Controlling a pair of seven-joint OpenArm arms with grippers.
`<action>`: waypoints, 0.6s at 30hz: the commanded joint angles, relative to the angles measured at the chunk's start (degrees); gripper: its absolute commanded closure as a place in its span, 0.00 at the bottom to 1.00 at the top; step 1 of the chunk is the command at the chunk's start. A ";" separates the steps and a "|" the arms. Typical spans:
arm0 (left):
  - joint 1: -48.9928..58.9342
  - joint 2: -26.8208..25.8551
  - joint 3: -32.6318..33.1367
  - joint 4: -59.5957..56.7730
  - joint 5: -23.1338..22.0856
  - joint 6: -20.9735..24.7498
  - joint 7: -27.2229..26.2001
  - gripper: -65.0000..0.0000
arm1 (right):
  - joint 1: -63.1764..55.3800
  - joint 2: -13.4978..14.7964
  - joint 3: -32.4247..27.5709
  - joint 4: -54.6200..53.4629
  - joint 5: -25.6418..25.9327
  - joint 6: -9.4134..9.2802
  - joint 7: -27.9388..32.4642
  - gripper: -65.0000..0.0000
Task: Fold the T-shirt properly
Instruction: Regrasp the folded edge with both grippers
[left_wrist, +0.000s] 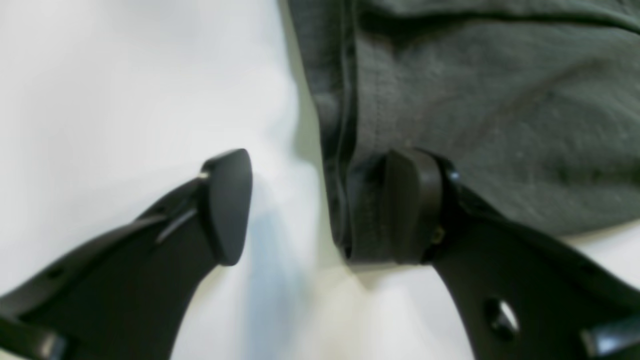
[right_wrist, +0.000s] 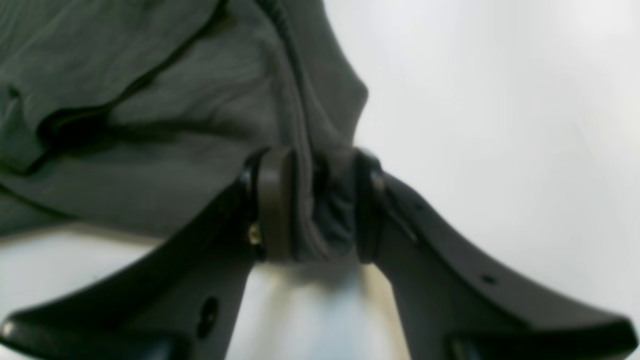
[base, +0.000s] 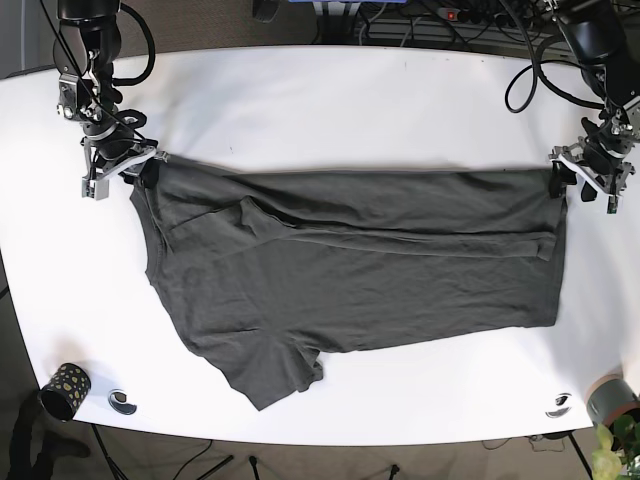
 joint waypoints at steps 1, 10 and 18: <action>0.09 -0.46 -1.35 1.38 1.07 -0.45 4.57 0.43 | 0.39 0.91 0.39 1.44 0.15 0.45 0.90 0.72; 0.09 1.47 -1.79 5.43 1.07 -0.45 10.46 0.43 | 0.74 0.82 0.39 1.35 0.15 0.45 0.90 0.72; 0.00 2.62 -1.00 5.43 1.07 -0.45 12.13 0.43 | 0.83 0.82 0.39 1.27 0.15 0.45 0.90 0.72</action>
